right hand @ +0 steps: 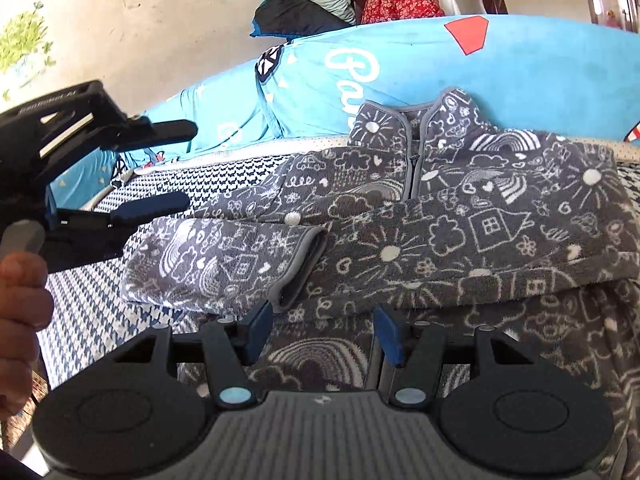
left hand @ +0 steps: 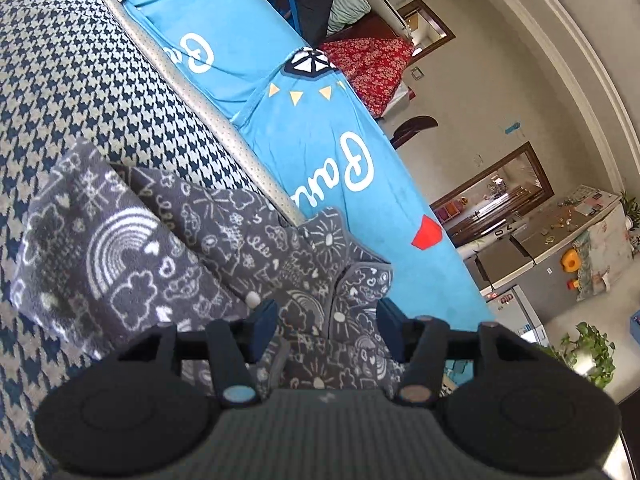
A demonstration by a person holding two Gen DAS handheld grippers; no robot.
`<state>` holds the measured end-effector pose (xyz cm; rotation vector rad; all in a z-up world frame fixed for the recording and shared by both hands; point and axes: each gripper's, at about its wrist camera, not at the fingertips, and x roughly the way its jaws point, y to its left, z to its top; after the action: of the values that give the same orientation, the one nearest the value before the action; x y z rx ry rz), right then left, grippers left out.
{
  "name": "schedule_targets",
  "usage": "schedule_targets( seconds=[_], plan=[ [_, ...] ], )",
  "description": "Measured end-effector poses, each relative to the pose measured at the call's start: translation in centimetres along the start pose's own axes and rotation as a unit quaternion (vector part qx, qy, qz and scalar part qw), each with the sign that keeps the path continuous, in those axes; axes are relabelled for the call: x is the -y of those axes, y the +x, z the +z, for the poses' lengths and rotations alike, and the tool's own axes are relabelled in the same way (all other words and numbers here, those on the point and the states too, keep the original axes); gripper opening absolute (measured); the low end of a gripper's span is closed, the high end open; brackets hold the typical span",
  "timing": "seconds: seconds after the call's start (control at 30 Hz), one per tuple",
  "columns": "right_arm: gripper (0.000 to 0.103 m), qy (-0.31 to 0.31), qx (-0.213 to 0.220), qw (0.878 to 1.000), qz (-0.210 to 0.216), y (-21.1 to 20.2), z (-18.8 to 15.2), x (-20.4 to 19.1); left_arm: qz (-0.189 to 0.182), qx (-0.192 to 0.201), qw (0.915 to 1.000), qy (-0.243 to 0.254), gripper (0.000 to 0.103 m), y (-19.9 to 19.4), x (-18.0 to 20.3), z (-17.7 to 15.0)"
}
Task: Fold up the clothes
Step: 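Lift the strip with the left gripper and fold it across the jacket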
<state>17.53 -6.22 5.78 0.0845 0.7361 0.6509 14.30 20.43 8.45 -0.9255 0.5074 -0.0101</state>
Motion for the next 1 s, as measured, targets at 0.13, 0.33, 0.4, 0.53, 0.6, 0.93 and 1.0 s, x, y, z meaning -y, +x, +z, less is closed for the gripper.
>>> schedule_targets(
  seconds=[0.13, 0.33, 0.4, 0.53, 0.6, 0.93, 1.0],
  plan=[
    [0.055, 0.002, 0.021, 1.000, 0.015, 0.8, 0.6, 0.0, 0.016, 0.005, 0.9997, -0.015, 0.058, -0.2, -0.8, 0.6],
    [0.055, 0.027, 0.021, 0.998, 0.048, 2.9, 1.0, 0.6, 0.028, 0.013, 0.9989, -0.036, 0.071, -0.6, -1.8, 1.0],
    [0.051, 0.040, 0.014, 0.997, 0.060, 3.6, 1.0, 0.8, 0.034, 0.016, 0.9985, -0.040, 0.071, -0.7, -2.2, 1.1],
    [0.041, 0.057, 0.003, 0.996, 0.074, 5.1, 1.0, 1.1, 0.044, 0.016, 0.9981, -0.040, 0.071, -0.8, -2.5, 1.2],
    [0.041, 0.057, 0.001, 0.996, 0.075, 5.6, 0.9, 1.0, 0.049, 0.015, 0.9980, -0.038, 0.071, -0.8, -2.6, 1.3],
    [0.037, 0.049, 0.003, 0.995, 0.081, 7.0, 0.8, 0.3, 0.066, 0.015, 0.9972, -0.033, 0.076, -0.7, -2.7, 1.2],
    [0.026, 0.049, 0.003, 0.996, 0.080, 7.1, 0.8, 0.2, 0.068, 0.015, 0.9970, -0.032, 0.076, -0.7, -2.7, 1.2]
  ],
)
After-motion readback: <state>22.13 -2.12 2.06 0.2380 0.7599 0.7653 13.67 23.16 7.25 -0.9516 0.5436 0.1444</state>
